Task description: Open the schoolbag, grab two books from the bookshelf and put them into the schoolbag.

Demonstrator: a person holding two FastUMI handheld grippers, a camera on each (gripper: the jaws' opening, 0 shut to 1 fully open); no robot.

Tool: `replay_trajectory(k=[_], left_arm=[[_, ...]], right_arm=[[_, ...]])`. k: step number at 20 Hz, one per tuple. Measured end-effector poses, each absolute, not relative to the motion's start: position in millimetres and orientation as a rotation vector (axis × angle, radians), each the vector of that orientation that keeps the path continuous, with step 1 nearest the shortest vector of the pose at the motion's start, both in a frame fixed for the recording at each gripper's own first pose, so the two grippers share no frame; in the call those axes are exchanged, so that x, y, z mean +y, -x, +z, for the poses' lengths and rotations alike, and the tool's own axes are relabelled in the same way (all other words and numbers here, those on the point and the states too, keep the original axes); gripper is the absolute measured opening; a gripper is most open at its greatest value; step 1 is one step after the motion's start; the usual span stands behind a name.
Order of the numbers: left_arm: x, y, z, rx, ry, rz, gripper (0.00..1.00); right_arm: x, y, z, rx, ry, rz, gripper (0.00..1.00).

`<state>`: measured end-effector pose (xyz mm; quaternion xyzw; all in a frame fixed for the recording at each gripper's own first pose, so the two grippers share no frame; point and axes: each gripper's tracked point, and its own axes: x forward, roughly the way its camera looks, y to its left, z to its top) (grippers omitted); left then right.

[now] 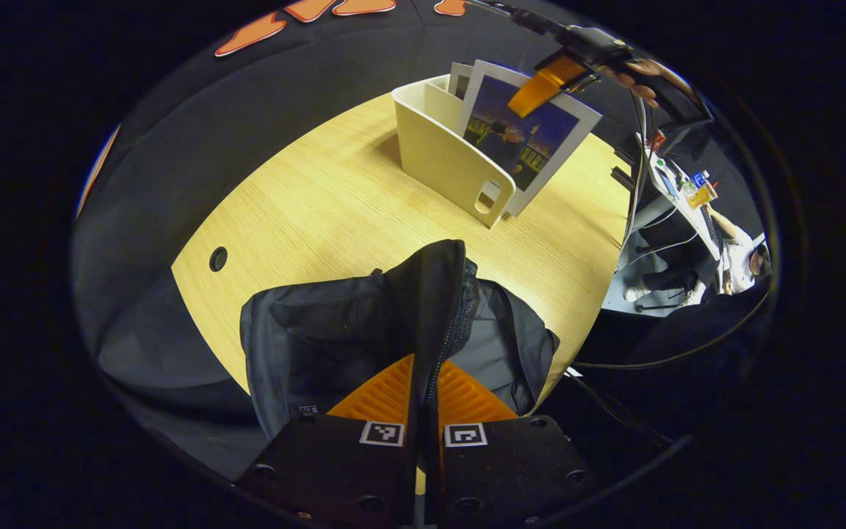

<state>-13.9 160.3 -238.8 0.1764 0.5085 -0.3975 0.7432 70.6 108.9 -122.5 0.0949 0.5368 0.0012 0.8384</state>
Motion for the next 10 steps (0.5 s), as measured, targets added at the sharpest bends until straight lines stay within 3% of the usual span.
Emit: replay_trajectory(k=[10], left_arm=[[160, 16, -239, 1.097, -0.395, -0.878, 0.06]], right_arm=[[102, 8, -112, 1.076, -0.298, 0.046, 0.35]])
